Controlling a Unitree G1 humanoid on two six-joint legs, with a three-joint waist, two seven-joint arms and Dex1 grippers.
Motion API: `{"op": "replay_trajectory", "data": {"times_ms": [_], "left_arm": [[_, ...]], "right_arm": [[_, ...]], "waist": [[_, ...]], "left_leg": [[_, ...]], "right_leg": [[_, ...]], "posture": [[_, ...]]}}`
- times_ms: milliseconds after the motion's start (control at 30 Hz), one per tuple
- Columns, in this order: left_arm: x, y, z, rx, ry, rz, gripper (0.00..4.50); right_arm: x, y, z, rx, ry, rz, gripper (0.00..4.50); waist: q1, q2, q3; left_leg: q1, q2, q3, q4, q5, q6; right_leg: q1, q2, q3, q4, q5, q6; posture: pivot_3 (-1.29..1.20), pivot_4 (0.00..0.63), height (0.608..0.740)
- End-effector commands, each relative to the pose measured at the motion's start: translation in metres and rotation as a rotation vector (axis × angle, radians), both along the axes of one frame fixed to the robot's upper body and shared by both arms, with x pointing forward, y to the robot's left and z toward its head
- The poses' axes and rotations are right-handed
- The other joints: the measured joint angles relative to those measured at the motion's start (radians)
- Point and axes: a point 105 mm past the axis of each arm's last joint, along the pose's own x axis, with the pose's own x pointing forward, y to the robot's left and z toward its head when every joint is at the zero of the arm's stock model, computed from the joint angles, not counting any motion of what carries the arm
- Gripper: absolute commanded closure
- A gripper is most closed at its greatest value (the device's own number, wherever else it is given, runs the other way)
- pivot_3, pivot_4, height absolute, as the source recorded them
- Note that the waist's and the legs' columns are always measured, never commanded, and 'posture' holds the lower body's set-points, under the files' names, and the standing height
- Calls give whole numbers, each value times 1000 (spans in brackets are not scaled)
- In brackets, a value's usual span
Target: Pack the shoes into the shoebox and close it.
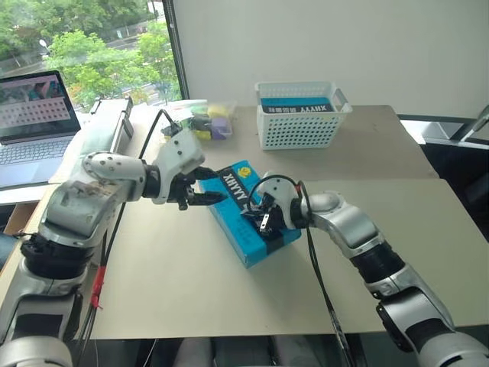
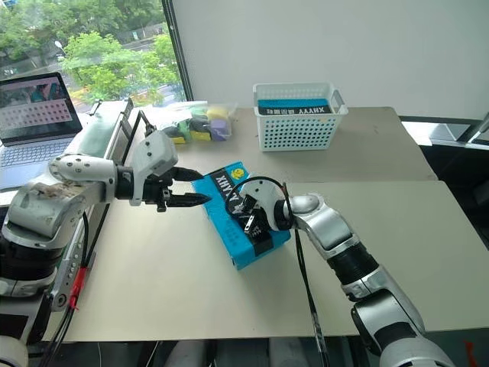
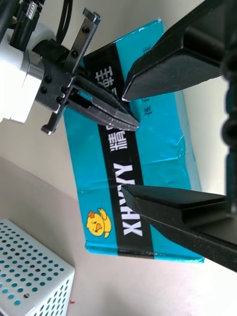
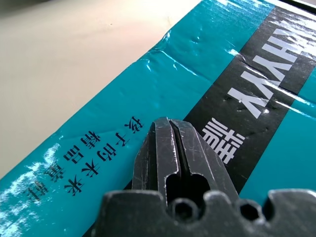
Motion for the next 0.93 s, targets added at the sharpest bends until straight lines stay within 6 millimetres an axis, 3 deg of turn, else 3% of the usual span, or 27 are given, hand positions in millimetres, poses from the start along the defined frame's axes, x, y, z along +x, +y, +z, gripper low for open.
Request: {"op": "replay_trajectory", "data": {"times_ms": [33, 100, 200, 267, 333, 467, 600, 767, 933], "left_arm": [[-7, -2, 10, -21, -59, -29, 1639], [-5, -1, 9, -29, -77, -8, 1639], [-7, -2, 7, -52, -68, -18, 1639], [-9, -3, 8, -81, -69, -23, 1639], [-10, -5, 9, -109, -65, -16, 1639], [-15, -4, 8, -160, -33, -7, 1639], [-22, -2, 2, -167, -11, -13, 1639], [-22, -3, 4, -215, 5, -6, 1639], [-16, -1, 2, -205, -13, 15, 1639]], "right_arm": [[-3, -22, -27, -95, 108, -78, 4433], [-4, -18, 7, 20, 98, -71, 4433], [-16, -28, 73, 196, 66, -14, 4433], [-24, -39, 91, 207, 41, 6, 4433], [-31, -51, 97, 185, 29, 9, 4433], [-43, -79, 101, 82, -4, -3, 4433], [-51, -95, 107, 33, -41, -1, 4433], [-43, -111, 119, 25, -98, -54, 4433], [-38, -115, 114, 22, -105, -80, 4433]], "waist": [[1, 0, 0], [7, 0, 0], [25, 1, 2], [31, 1, 2], [37, 1, 2], [41, 2, 3], [37, 2, 3], [34, 2, 3], [32, 2, 4]], "left_leg": [[4, 0, 0, -1, 0, 0], [6, 0, 0, -3, 0, 0], [0, 0, -1, -3, 0, 0], [-13, -1, -2, -1, 0, 0], [-23, -2, -3, 2, 0, 0], [-24, -1, -2, 1, -1, 1], [-24, -1, -2, 1, -1, 2], [-23, -1, -2, 1, -1, 1], [-21, -2, -1, 1, -1, 1]], "right_leg": [[5, 0, 0, -2, -2, 3], [7, 0, 0, -4, -3, 5], [1, 0, -1, -4, 0, -2], [-11, -1, -1, -2, 1, -2], [-20, -1, -2, -1, 1, -2], [-20, -2, -2, -4, 1, -2], [-19, -2, -2, -6, 1, -1], [-18, -2, -2, -6, 1, -1], [-16, -2, -2, -6, 1, -1]], "posture": [[0, 150, 740], [0, 150, 740], [0, 150, 740], [0, 150, 740], [0, 150, 740], [0, 150, 740], [0, 150, 740], [0, 150, 740], [0, 150, 740]]}}
